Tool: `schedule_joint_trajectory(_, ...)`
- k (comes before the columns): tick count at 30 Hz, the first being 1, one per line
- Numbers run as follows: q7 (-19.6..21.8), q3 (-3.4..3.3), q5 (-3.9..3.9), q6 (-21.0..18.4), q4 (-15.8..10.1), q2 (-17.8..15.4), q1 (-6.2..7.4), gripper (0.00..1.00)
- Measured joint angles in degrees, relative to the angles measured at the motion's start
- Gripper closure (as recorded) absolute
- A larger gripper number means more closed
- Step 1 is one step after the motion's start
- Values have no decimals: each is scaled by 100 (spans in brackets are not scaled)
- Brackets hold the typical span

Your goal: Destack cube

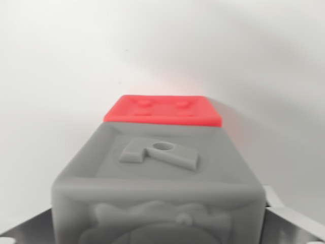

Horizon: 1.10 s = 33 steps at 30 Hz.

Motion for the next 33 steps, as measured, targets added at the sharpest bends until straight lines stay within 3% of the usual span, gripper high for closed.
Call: schedule_joint_trajectory(33,0,-1,-1,-97,-10,-122,0,100)
